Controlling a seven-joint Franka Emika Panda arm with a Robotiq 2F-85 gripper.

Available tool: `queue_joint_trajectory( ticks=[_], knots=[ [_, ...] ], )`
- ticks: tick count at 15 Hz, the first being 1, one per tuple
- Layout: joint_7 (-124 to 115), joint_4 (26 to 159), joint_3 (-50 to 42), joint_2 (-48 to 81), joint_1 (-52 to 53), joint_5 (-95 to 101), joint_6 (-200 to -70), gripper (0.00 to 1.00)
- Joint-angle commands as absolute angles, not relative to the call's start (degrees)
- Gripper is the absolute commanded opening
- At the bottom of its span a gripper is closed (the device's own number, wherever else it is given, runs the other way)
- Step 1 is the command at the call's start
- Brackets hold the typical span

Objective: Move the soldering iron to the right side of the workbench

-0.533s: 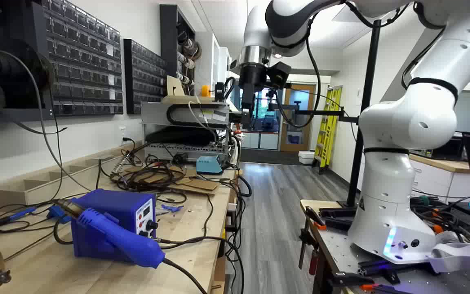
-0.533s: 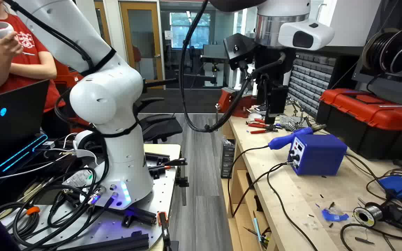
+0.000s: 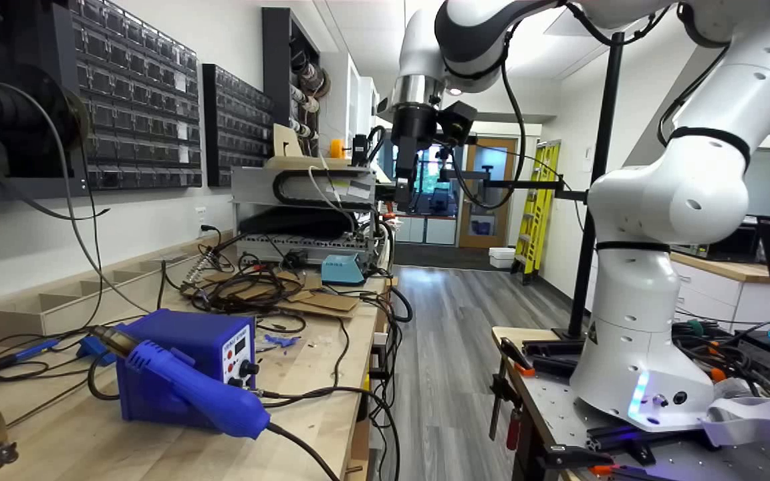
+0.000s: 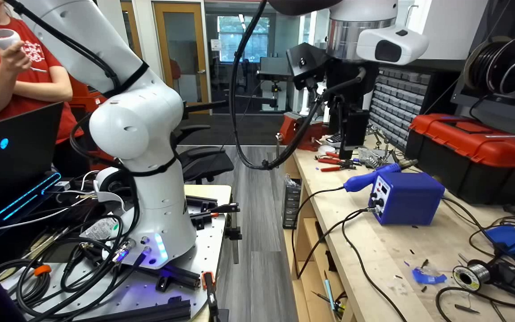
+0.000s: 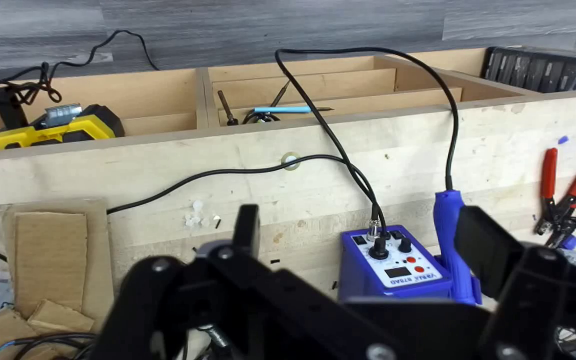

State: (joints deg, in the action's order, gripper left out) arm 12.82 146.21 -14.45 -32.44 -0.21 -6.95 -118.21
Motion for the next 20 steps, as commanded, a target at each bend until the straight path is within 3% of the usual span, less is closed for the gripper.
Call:
queue_joint_trajectory(
  ticks=[1, 13, 20],
  knots=[
    [13.4, 146.2, -13.0, -32.2, -1.7, -7.7, -118.3, 1.00],
    [7.0, 150.9, -4.6, -29.3, -1.5, -4.8, -133.2, 1.00],
    [-7.0, 149.7, 3.6, -20.9, -2.3, 0.5, -143.0, 1.00]
  ],
)
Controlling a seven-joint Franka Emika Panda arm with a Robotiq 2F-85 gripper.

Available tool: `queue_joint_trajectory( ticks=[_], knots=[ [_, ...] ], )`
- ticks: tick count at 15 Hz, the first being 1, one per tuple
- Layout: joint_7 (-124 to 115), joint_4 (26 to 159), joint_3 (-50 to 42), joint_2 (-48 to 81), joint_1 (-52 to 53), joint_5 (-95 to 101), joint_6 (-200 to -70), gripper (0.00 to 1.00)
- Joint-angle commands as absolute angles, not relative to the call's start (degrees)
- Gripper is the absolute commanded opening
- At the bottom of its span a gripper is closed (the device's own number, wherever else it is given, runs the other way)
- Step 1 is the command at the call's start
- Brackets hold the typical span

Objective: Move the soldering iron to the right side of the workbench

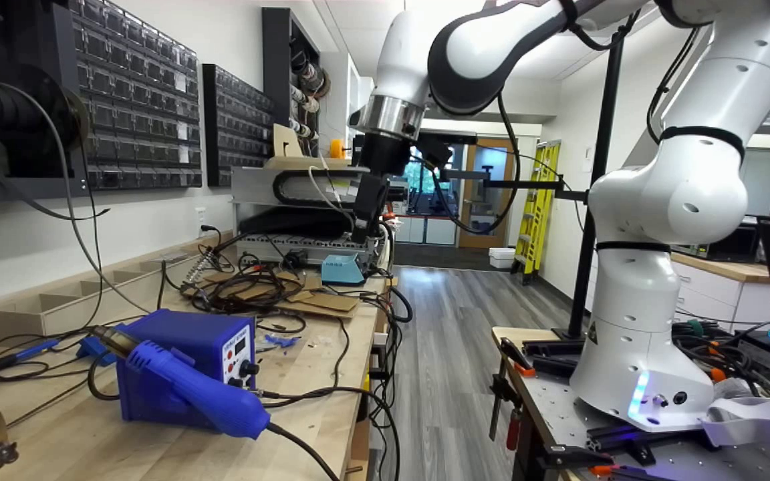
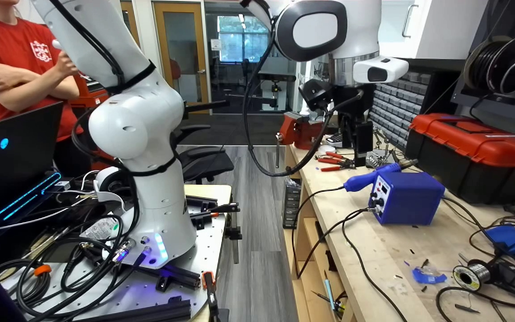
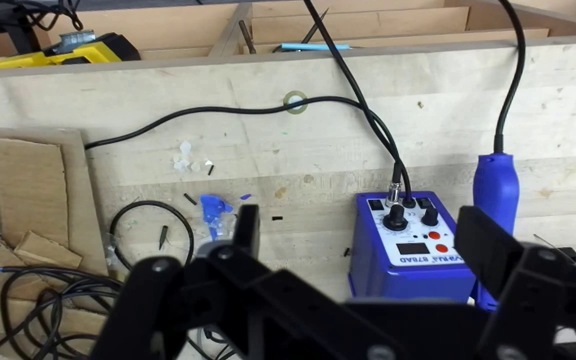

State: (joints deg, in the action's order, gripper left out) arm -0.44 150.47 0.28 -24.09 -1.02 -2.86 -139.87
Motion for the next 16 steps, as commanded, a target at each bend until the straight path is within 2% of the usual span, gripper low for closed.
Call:
queue_joint_trajectory(
  ticks=[1, 10, 16],
  knots=[
    [-9.7, 149.3, 4.8, -19.8, -2.5, 1.9, -143.7, 1.00],
    [-25.3, 144.6, 11.6, -12.0, -1.0, 8.6, -147.1, 1.00],
    [-25.1, 144.0, 11.5, -10.9, 0.7, 7.7, -146.3, 1.00]
  ],
)
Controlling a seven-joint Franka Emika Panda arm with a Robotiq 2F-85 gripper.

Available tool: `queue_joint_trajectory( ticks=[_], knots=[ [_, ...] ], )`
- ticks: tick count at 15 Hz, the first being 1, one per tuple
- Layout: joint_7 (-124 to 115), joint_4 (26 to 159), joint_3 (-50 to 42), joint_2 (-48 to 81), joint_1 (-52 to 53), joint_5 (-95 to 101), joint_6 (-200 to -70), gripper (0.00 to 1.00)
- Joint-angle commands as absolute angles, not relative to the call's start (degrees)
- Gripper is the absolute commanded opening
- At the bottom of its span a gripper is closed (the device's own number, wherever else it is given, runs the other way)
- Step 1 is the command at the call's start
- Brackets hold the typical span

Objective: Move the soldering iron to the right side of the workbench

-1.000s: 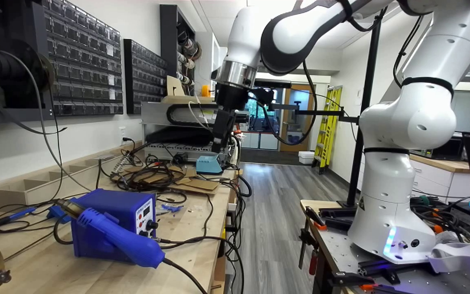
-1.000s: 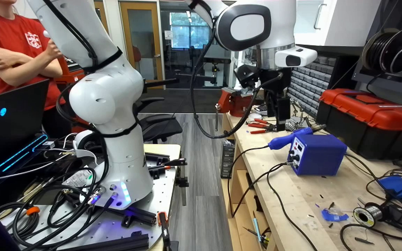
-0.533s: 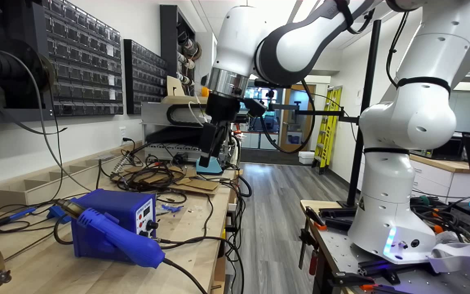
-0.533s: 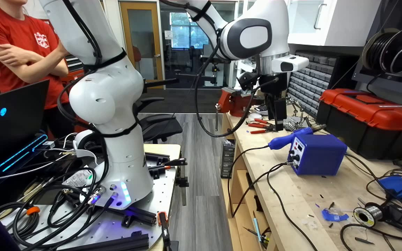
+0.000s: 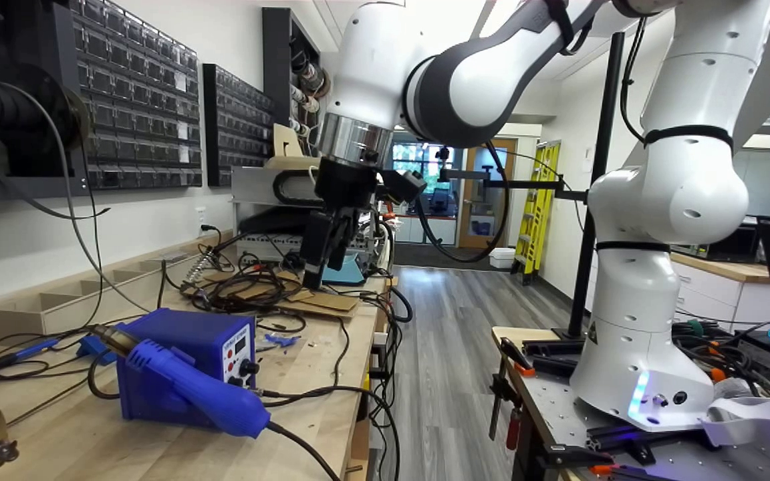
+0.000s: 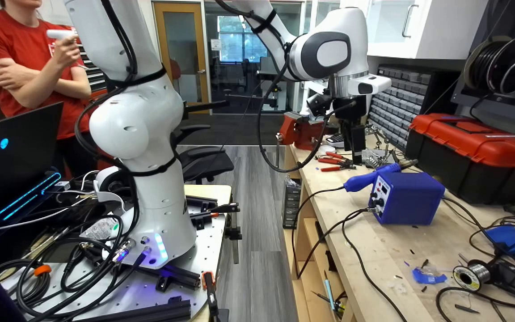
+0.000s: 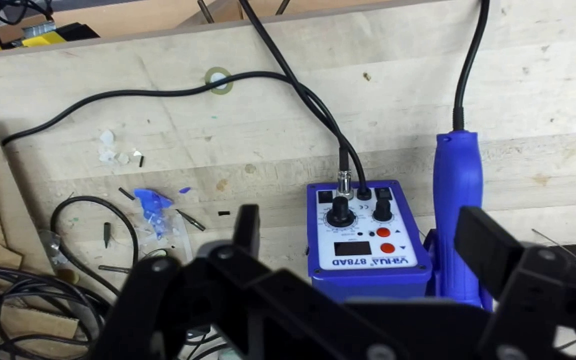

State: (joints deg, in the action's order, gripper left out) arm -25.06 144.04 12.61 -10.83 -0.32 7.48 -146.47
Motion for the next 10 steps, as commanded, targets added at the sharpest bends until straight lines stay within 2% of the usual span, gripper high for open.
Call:
queue_joint_trajectory(
  ticks=[1, 10],
  knots=[
    [-25.2, 143.9, 11.6, -10.7, 0.7, 7.7, -146.4, 1.00],
    [-25.8, 142.9, 12.0, -7.7, 1.5, 7.8, -147.7, 1.00]
  ],
)
